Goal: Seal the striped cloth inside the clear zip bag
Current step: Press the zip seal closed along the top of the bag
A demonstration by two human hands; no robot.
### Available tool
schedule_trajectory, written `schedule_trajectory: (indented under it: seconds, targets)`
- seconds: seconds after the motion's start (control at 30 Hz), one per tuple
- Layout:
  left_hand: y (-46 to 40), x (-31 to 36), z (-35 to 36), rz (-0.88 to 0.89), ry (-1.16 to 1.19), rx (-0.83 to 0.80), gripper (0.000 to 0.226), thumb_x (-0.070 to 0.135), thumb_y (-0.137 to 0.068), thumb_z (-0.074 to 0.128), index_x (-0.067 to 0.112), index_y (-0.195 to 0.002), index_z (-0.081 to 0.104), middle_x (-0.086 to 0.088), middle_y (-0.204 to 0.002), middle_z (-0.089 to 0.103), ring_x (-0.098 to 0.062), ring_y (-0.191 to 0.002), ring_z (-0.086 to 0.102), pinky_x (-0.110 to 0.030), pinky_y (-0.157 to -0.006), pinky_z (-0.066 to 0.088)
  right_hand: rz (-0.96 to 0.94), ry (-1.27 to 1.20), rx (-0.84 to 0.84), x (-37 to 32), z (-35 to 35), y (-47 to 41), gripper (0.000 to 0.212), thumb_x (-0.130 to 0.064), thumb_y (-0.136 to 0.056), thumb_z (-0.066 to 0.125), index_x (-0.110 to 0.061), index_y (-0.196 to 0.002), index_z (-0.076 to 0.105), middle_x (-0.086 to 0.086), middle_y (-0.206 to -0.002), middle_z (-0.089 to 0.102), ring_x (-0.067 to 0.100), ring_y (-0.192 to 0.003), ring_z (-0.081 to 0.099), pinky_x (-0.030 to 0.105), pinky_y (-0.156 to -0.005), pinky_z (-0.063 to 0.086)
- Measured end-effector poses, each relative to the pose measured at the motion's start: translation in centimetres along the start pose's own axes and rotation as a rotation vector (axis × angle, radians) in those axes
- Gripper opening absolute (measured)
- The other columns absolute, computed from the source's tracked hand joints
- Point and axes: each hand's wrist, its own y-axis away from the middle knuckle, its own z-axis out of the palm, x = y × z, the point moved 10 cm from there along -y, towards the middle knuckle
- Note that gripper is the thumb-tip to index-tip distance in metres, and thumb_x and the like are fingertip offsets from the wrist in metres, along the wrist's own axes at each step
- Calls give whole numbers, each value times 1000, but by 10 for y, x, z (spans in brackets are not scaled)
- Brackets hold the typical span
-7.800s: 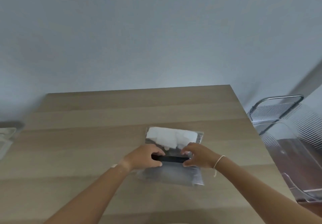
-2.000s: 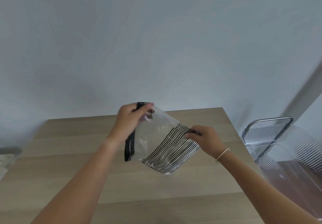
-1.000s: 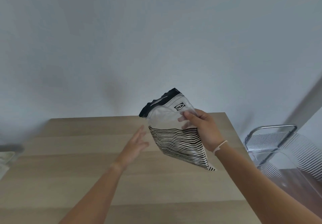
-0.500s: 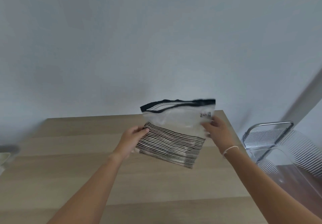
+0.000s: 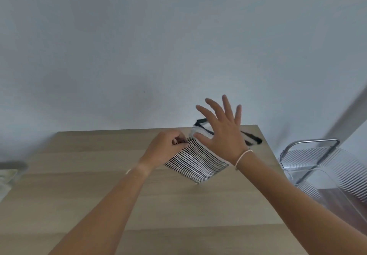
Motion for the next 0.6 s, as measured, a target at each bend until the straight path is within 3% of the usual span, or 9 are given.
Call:
schedule_trajectory:
  seconds: [0.1,0.2,0.3,0.43,0.53,0.6]
  targets:
    - [0,9,0,40,1,-3,6,28,-77,70,24,-78,65,17,-72,60,0,-66,53,-18,-60,41,30,-105,-121,3,13,-10,30,-39,-84,54,-28,-113,58,-5,-120,61,20,-135,33,55,-113,-7]
    - [4,3,1,-6,81,-50,13,32,-72,74,27,-81,65,13,-79,64,-6,-69,58,-24,-64,47,63,-202,-146,10,14,-13,16,-33,-86,55,-23,-85,67,-7,-89,71,14,-95,61,46,-114,8]
    - [12,-12,5,-79,176,-111,16,38,-68,76,36,-79,65,14,-83,66,0,-68,60,-17,-62,48,93,-327,-123,20,8,-12,15,-29,-84,58,-20,-82,70,-6,-90,73,7,-78,59,36,-108,18]
    - [20,-39,6,-151,119,-102,13,28,-74,73,16,-74,68,2,-73,69,-5,-62,55,-21,-59,41,152,-433,-120,32,-2,-12,11,-23,-81,63,-20,-77,73,-6,-83,73,4,-73,59,19,-83,39]
    - [29,-58,-11,-179,167,8,16,20,-74,73,25,-62,65,15,-56,63,4,-51,50,-10,-51,35,259,-576,-18,61,-32,-19,16,-20,-76,68,-31,-65,70,-7,-74,72,0,-71,62,15,-72,46]
    - [32,-66,-18,-202,196,55,20,19,-74,74,30,-61,65,22,-55,64,6,-51,52,-7,-51,37,246,-569,-92,64,-35,-21,20,-24,-77,68,-36,-60,67,-18,-68,70,-5,-68,61,7,-67,44]
